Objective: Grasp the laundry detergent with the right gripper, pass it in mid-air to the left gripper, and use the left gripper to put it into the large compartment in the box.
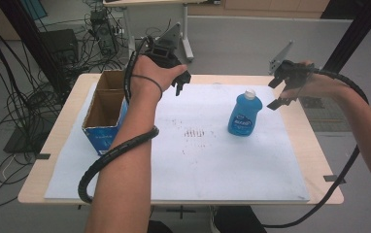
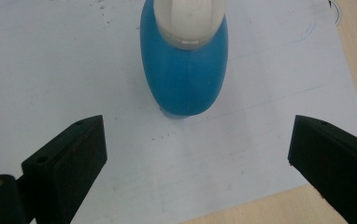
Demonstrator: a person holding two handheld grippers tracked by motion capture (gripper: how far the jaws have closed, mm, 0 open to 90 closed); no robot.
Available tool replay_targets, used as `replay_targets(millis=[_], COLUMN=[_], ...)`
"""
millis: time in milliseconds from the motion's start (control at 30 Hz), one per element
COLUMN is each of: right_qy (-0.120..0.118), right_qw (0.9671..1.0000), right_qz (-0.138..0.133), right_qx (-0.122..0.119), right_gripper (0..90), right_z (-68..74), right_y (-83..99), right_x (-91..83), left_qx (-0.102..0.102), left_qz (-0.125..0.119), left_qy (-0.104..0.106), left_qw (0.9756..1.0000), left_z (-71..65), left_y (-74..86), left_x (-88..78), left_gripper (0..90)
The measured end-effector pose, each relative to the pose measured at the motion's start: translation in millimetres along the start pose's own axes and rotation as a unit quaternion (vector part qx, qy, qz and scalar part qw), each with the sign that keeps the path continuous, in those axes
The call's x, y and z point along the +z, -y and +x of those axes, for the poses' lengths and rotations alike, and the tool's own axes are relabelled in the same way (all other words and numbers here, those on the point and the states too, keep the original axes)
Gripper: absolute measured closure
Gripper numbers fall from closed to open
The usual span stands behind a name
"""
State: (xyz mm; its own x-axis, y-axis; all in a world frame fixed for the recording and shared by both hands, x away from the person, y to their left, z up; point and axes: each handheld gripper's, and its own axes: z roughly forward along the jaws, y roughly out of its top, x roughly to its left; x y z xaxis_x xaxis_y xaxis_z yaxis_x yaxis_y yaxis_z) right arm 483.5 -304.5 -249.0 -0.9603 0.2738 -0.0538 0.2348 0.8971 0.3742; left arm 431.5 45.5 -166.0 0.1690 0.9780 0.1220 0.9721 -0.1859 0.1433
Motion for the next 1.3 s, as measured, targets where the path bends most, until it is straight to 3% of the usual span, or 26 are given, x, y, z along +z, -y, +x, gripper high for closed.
replay_targets(millis=[800,1300], right_qy=[0.005,0.004], right_qw=[0.9972,0.9919], right_qz=[-0.072,-0.123], right_qx=[0.019,0.033], right_gripper=[4.3,4.2], right_z=[8.1,10.1], right_y=[24.2,35.4], right_x=[30.3,64.4], left_qx=[0.003,0.002], left_qz=[0.005,0.008], left_qy=[0.0,-0.001], left_qw=[1.0,1.0], left_z=[-3.0,-3.8], left_y=[-0.1,-1.5], left_x=[6.2,10.0], left_gripper=[5.7,5.7])
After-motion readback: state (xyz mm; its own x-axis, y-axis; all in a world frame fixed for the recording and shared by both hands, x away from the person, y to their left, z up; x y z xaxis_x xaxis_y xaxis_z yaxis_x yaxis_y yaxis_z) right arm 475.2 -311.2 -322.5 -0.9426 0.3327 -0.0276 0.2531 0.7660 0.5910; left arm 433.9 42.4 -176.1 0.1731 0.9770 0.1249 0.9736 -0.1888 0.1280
